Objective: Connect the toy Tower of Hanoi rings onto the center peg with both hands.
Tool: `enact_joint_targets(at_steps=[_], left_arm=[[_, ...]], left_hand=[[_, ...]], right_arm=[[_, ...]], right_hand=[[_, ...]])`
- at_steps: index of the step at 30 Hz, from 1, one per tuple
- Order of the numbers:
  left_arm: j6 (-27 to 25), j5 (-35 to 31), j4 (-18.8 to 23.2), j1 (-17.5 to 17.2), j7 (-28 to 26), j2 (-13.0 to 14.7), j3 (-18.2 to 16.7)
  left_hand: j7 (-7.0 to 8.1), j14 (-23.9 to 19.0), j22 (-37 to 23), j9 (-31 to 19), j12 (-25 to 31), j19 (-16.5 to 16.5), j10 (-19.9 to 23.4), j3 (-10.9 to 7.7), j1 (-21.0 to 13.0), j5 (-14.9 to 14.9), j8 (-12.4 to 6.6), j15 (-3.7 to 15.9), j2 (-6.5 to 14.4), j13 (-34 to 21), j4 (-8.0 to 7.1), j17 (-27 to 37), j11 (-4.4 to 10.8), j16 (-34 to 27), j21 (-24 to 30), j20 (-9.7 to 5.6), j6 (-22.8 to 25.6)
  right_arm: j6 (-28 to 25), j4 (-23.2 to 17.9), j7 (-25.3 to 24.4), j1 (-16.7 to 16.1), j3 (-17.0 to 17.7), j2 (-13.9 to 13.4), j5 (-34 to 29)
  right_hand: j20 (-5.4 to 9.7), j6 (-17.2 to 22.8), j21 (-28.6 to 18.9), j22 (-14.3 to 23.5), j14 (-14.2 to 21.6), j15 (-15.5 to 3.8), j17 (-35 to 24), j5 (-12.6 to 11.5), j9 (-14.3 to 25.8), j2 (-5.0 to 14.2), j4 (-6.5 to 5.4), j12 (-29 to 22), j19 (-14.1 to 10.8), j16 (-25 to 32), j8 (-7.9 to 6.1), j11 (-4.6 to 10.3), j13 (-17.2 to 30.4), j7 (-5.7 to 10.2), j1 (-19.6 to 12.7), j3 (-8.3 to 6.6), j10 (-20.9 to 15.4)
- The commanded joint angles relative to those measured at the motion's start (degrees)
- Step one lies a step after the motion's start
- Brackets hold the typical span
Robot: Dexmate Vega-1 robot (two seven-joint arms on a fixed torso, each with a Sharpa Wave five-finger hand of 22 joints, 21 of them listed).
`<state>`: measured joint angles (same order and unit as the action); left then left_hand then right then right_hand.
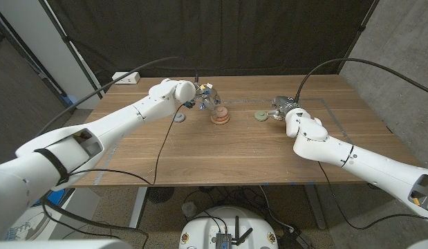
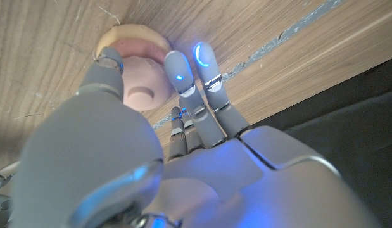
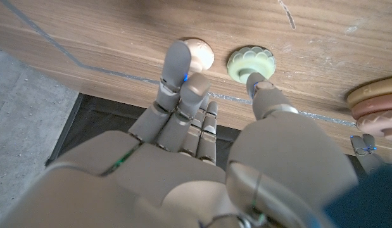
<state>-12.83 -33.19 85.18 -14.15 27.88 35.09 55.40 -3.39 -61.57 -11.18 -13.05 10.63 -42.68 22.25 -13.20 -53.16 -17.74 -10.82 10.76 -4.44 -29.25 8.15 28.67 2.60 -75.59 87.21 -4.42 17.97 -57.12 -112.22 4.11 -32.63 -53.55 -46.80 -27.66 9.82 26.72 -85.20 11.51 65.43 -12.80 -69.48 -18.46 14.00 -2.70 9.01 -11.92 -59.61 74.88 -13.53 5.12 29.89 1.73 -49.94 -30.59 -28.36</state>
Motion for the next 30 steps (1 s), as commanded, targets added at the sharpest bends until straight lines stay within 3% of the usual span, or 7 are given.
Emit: enact_joint_targets(at_steps=[1, 14, 30], left_arm=[[-1.7, 1.1, 4.6, -3.1, -0.2, 3.7, -2.9], [-4.9, 2.4, 13.0, -10.8, -6.6, 8.9, -8.9], [-8.4, 4.7, 17.3, -18.2, -13.4, 12.6, -14.1]], left_hand=[[0.08, 0.5, -0.1, -0.1, 0.5, 0.3, 0.7, 0.21, 0.5, 0.3, -0.65, 1.78, 0.0, -0.1, -0.05, 0.0, -0.09, -0.3, -0.1, -7.39, 0.4], [0.11, 0.2, -0.2, 0.0, 1.3, -0.2, 2.6, 0.01, 0.4, 0.3, -1.41, 1.78, 0.9, 0.2, 0.03, 0.0, 0.8, -0.9, 0.2, -7.45, 1.6], [0.33, -0.6, -0.2, 0.2, 1.8, -1.1, 4.9, -0.3, 0.0, 0.1, -2.31, 1.79, 1.7, 0.5, 0.34, 0.0, 1.48, -1.5, 0.6, -7.49, 4.0]], right_arm=[[1.0, 1.1, 0.3, 0.7, -0.5, 0.6, -0.4], [1.9, 1.0, -0.3, 0.0, 0.0, 0.7, -0.9], [4.0, 0.9, -0.6, -0.9, 0.8, 0.3, -1.9]], right_hand=[[2.8, 0.4, -0.3, 0.1, 0.3, 0.13, -0.2, -0.6, 0.3, 0.01, 0.22, -0.2, -0.1, 0.2, -0.15, -0.08, 0.2, 0.28, 0.4, -0.46, -0.6], [2.81, 0.3, -0.2, 0.0, 0.2, 0.11, -0.1, -0.6, 0.8, -0.07, 0.27, -0.2, -0.1, 0.1, -0.34, 0.04, 0.3, 0.61, 0.4, -0.47, -0.6], [2.82, -0.1, -0.2, 0.1, 0.2, 0.11, -0.1, -0.6, 1.2, -0.14, 0.33, 0.0, -0.2, 0.2, -0.32, 0.1, 0.3, 0.75, 0.3, -0.48, -0.3]])
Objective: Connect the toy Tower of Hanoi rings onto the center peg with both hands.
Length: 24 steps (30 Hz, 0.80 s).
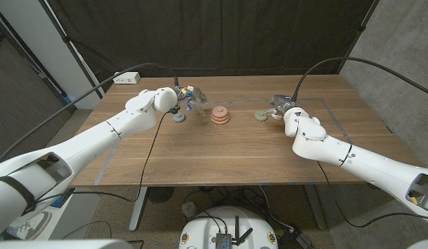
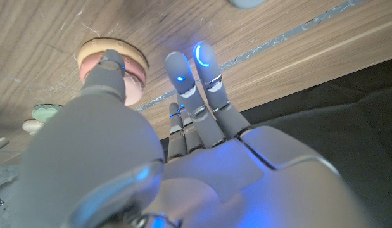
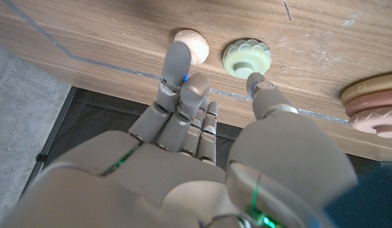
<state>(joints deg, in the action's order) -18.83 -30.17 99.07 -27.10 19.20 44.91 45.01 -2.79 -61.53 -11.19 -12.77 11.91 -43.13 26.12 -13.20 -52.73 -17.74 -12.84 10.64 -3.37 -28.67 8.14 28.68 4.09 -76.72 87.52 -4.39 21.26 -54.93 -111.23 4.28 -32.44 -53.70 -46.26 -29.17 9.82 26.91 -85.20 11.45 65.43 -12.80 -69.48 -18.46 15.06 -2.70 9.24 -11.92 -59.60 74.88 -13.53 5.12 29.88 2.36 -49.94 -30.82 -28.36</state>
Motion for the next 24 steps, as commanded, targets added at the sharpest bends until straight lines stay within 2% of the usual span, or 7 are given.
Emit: enact_joint_targets(at_steps=[1, 4, 13, 24], left_arm=[[-2.6, 1.8, 3.7, -5.7, -5.2, 3.0, -4.0], [-3.1, 2.3, 4.6, -7.0, -6.5, 3.7, -4.8], [-5.7, 2.1, 8.0, -11.4, -11.6, 6.0, -7.4], [-8.2, 3.4, 10.2, -16.0, -16.6, 7.8, -10.4]], left_hand=[[-0.25, -0.7, -0.2, -0.1, 0.5, -0.7, 1.1, -0.33, -0.4, 0.1, -0.34, 1.91, 0.7, -0.1, 0.35, 0.0, 0.01, -0.4, 0.3, -7.51, 0.8], [-0.26, -0.9, -0.1, -0.1, 0.6, -0.7, 1.5, -0.36, -0.5, 0.0, -0.41, 1.91, 0.8, 0.0, 0.37, 0.0, 0.04, -0.6, 0.3, -7.5, 1.1], [-0.08, -1.1, -0.1, 0.0, 0.7, -1.0, 2.2, -0.49, -0.6, -0.1, -0.68, 1.9, 1.0, 0.1, 0.46, -0.1, 0.29, -0.8, 0.4, -7.49, 2.0], [0.25, -1.6, -0.1, 0.0, 1.0, -1.3, 3.6, -0.64, -0.7, -0.2, -1.02, 1.9, 1.3, 0.2, 0.54, -0.1, 0.74, -1.1, 0.4, -7.49, 3.2]], right_arm=[[2.1, -0.2, -0.9, -1.3, 1.0, -0.3, -0.5], [2.0, -0.4, -0.8, -1.3, 0.9, -0.1, -1.1], [2.5, -0.4, -0.4, -1.4, 1.0, 0.5, -2.2], [4.0, 0.2, -0.8, -1.9, 1.7, 1.0, -2.9]], right_hand=[[2.83, -0.2, -0.2, 0.1, 0.0, 0.09, 0.2, -0.5, 0.2, -0.16, 0.13, 0.0, -0.1, 0.0, -0.36, 0.05, 0.3, 0.29, 0.2, -0.23, -0.3], [2.83, 0.4, -0.2, 0.1, 0.4, 0.1, -0.1, -0.5, 0.2, -0.11, 0.14, -0.1, -0.2, 0.3, -0.58, 0.26, 0.3, 0.74, 0.1, -0.23, -0.6], [2.83, 0.3, -0.3, 0.2, 0.9, 0.13, -0.4, -0.5, 0.2, -0.05, 0.12, -0.2, -0.3, 0.8, -0.5, 0.44, 0.4, 0.6, 0.1, -0.28, -0.8], [2.83, 0.3, -0.3, 0.2, 0.8, 0.13, -0.4, -0.5, 0.2, -0.05, 0.11, -0.2, -0.3, 0.8, -0.46, 0.5, 0.5, 0.59, 0.0, -0.34, -0.8]])
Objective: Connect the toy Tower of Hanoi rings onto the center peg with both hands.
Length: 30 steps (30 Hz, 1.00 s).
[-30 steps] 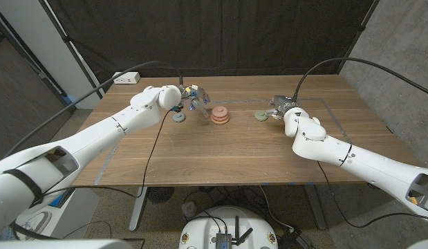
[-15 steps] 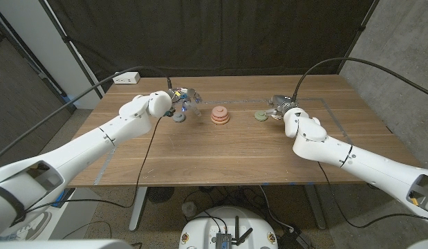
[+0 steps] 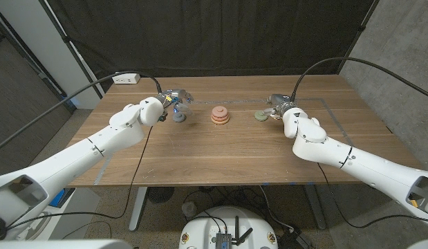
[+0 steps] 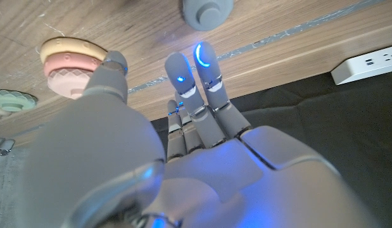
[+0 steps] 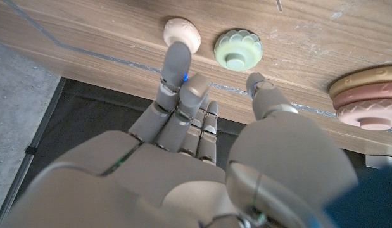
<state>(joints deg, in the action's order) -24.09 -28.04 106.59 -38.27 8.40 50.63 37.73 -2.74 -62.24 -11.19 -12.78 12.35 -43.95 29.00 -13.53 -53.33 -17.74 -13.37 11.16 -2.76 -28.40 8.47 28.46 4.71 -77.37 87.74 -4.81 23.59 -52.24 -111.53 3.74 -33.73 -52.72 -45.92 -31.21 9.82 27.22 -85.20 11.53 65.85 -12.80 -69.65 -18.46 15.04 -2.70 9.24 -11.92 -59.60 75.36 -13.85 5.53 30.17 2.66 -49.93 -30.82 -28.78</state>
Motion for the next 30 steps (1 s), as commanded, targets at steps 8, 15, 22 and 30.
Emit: enact_joint_targets(at_steps=[8, 15, 22, 30], left_arm=[[-3.6, 3.2, 3.5, -7.3, -8.7, 2.8, -5.0], [-4.4, 3.2, 3.8, -8.5, -11.1, 3.2, -5.4], [-3.8, 4.5, 3.5, -9.5, -12.2, 3.7, -5.9], [-2.7, 8.6, 3.5, -10.1, -11.5, 4.3, -7.3]], left_hand=[[0.36, -1.0, -0.1, 0.0, 0.6, -0.6, 1.2, -0.38, -0.1, -0.2, -0.61, 1.38, 0.9, -0.1, 0.24, 0.1, 0.37, -0.6, 0.3, -7.08, 1.5], [0.62, -1.2, -0.1, 0.0, 0.5, -0.7, 1.4, -0.49, -0.2, -0.3, -0.56, 1.38, 1.1, -0.1, 0.28, 0.1, 0.45, -0.8, 0.3, -7.09, 1.6], [0.8, -1.1, -0.1, 0.0, 0.5, -0.7, 1.7, -0.53, -0.2, -0.3, -0.64, 1.38, 1.1, -0.1, 0.29, -0.1, 0.65, -0.7, 0.3, -7.07, 2.0], [0.72, -0.9, 0.0, 0.0, 0.0, -0.4, 0.8, -0.61, -0.2, -0.4, -0.16, 1.38, 1.2, -0.1, 0.33, -0.1, 0.47, -0.7, 0.1, -7.04, 1.2]], right_arm=[[2.0, 1.0, -0.7, -1.2, 1.3, 1.2, -1.1], [2.7, 1.1, -0.7, -1.5, 1.6, 1.3, -1.3], [2.8, 1.1, -0.5, -1.7, 1.7, 1.5, -1.8], [2.2, 1.7, 2.0, 0.0, -0.1, 2.0, -3.8]], right_hand=[[2.82, 0.0, -0.3, 0.1, 0.2, 0.13, 0.0, -0.5, 0.2, -0.07, 0.1, -0.1, -0.3, 0.2, -0.13, 0.04, 0.2, 0.31, 0.0, -0.37, -0.4], [2.82, 0.0, -0.3, 0.1, 0.3, 0.13, -0.1, -0.5, 0.3, -0.08, 0.08, -0.1, -0.3, 0.3, -0.13, 0.07, 0.2, 0.27, 0.0, -0.37, -0.3], [2.82, 0.0, -0.3, 0.1, 0.4, 0.15, -0.3, -0.5, 0.3, -0.12, 0.07, 0.0, -0.3, 0.5, -0.1, 0.06, 0.2, 0.22, 0.1, -0.38, -0.2], [2.8, -0.5, -0.2, 0.0, 0.0, 0.15, -0.2, -0.5, 0.2, -0.27, 0.04, 0.4, -0.1, 0.3, 0.14, -0.22, 0.2, -0.11, 0.2, -0.39, 0.9]])
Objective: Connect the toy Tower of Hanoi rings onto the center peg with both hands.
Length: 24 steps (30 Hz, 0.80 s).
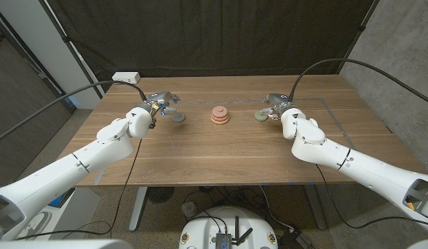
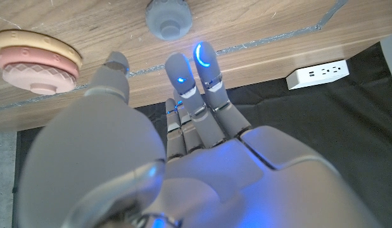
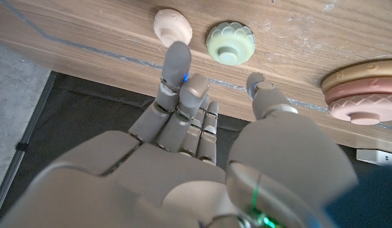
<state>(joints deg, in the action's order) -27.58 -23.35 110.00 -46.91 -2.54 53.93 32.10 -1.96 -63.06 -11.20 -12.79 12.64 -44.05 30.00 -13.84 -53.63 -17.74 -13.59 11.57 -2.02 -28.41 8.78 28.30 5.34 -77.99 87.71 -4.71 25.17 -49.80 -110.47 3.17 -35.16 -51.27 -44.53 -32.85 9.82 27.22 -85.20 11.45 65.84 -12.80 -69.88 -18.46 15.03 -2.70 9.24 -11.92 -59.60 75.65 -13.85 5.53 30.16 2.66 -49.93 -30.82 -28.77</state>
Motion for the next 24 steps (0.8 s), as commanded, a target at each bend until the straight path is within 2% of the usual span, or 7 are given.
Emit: enact_joint_targets(at_steps=[1, 4, 8, 12, 24], left_arm=[[0.7, 4.1, 0.2, -1.6, -0.6, 1.1, -1.7], [0.6, 4.3, 0.5, -1.8, -1.0, 1.5, -1.8], [0.9, 5.2, 1.0, -2.2, -0.9, 2.1, -2.3], [2.2, 7.7, 0.7, -2.6, -0.7, 2.3, -3.2], [2.0, 8.6, 1.3, -3.4, -2.4, 2.8, -3.6]], left_hand=[[-0.06, 0.1, 0.0, 0.0, -0.3, -0.3, -0.2, -0.29, 0.2, -0.4, 0.09, 0.98, 0.4, -0.1, -0.02, -0.1, -0.18, 0.1, 0.1, -7.12, -0.4], [-0.09, 0.0, 0.0, 0.0, -0.4, -0.3, -0.2, -0.31, 0.2, -0.4, 0.11, 0.97, 0.4, -0.2, 0.0, 0.0, -0.22, -0.1, 0.1, -7.15, -0.3], [-0.06, 0.0, 0.0, 0.0, -0.4, -0.2, -0.3, -0.33, 0.2, -0.4, 0.16, 0.98, 0.5, -0.2, -0.01, 0.0, -0.21, -0.1, 0.1, -7.15, -0.3], [-0.18, 0.2, 0.0, 0.0, -0.7, 0.1, -1.1, -0.25, 0.6, -0.4, 0.46, 0.97, 0.4, -0.2, -0.12, 0.0, -0.5, -0.1, -0.1, -7.08, -0.9], [-0.28, 0.5, 0.0, 0.1, -0.7, 0.3, -1.1, -0.27, 0.8, -0.5, 0.58, 0.98, 0.5, -0.4, -0.13, -0.1, -0.48, 0.0, -0.2, -7.14, -0.9]], right_arm=[[-0.6, 0.8, 3.4, 1.9, -2.1, 0.6, -2.8], [-1.4, 1.4, 5.0, 3.2, -3.8, 1.1, -4.9], [-1.2, 2.3, 6.0, 3.9, -4.1, 1.9, -5.6], [-0.9, 3.6, 9.0, 5.5, -4.7, 2.6, -5.2], [-0.7, 6.8, 10.9, 7.6, -5.7, 4.6, -5.8]], right_hand=[[2.79, -1.3, -0.2, 0.2, -0.1, 0.16, 0.1, -0.5, 0.2, -0.34, 0.04, 0.6, -0.1, -0.1, 0.48, -0.35, 0.1, -0.31, 0.3, -0.39, 1.3], [2.75, -1.9, 0.0, 0.0, -0.3, 0.19, 0.0, -0.5, 0.2, -0.51, -0.04, 0.7, 0.3, -0.1, 0.75, -0.26, 0.1, -0.43, 0.5, -0.33, 2.0], [2.74, -2.2, 0.0, 0.1, -0.8, 0.17, 0.2, -0.4, 0.1, -0.76, -0.08, 0.7, 0.5, -0.5, 0.87, -0.36, 0.1, -0.55, 0.8, -0.23, 2.2], [2.73, -3.2, 0.1, 0.1, -1.2, 0.19, 0.3, -0.3, 0.1, -1.1, -0.07, 1.0, 0.8, -0.7, 1.28, -0.71, 0.0, -1.06, 1.0, -0.14, 3.2], [2.72, -4.2, 0.2, 0.1, -2.3, 0.15, 0.8, -0.1, -0.1, -1.54, -0.02, 0.9, 1.5, -1.6, 1.58, -0.92, -0.2, -1.14, 1.2, 0.05, 4.1]])
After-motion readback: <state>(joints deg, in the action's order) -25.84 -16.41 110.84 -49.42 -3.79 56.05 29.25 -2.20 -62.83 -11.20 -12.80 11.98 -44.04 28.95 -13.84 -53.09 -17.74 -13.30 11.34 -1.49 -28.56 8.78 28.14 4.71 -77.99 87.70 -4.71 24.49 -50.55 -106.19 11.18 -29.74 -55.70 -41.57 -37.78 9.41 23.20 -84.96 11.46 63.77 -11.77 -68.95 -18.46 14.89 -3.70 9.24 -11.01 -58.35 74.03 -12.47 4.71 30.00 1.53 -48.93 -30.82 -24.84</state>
